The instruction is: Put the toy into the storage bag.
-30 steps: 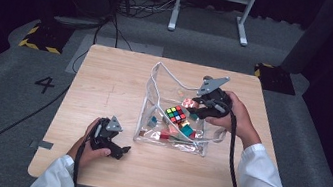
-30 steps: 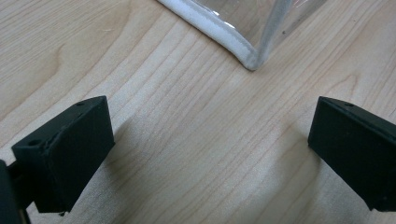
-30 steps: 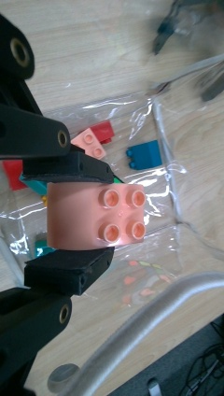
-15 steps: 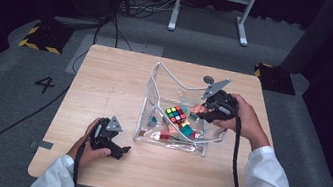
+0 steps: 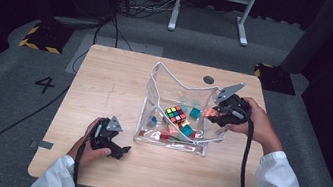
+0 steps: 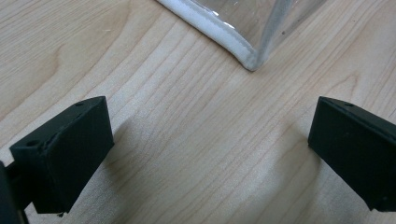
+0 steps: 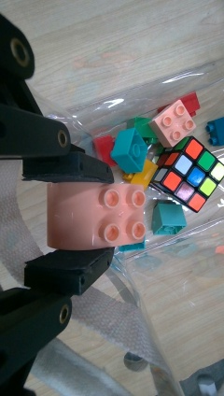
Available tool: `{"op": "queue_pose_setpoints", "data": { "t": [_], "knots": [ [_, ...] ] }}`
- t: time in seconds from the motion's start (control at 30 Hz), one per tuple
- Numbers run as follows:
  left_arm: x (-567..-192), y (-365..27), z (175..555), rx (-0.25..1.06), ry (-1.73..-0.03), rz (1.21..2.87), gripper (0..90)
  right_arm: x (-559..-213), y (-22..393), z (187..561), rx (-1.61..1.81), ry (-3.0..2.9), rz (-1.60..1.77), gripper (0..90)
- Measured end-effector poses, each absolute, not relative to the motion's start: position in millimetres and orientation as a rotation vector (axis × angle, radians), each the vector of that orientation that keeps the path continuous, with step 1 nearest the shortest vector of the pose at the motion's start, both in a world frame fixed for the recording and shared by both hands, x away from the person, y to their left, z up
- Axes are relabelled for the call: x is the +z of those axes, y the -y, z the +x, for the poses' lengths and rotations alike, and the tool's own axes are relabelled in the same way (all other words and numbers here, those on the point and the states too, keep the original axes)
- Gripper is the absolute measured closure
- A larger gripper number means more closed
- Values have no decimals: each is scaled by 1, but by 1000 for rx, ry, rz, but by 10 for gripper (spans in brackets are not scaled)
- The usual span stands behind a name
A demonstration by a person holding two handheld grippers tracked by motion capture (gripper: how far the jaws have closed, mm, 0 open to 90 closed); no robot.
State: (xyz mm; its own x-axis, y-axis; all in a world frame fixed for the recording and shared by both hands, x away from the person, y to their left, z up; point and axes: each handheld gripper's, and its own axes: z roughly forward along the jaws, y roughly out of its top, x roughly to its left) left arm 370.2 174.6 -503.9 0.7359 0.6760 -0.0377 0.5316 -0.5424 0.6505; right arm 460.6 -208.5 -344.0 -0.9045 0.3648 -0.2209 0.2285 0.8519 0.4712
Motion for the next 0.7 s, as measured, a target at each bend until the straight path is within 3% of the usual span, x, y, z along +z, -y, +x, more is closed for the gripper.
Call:
{"op": "queue_pose_setpoints", "data": {
  "t": [0.7],
  "knots": [
    [-504,-175,370,289,-902,2282,1,-345,209,456,676,-2688,454,555]
  ]
}}
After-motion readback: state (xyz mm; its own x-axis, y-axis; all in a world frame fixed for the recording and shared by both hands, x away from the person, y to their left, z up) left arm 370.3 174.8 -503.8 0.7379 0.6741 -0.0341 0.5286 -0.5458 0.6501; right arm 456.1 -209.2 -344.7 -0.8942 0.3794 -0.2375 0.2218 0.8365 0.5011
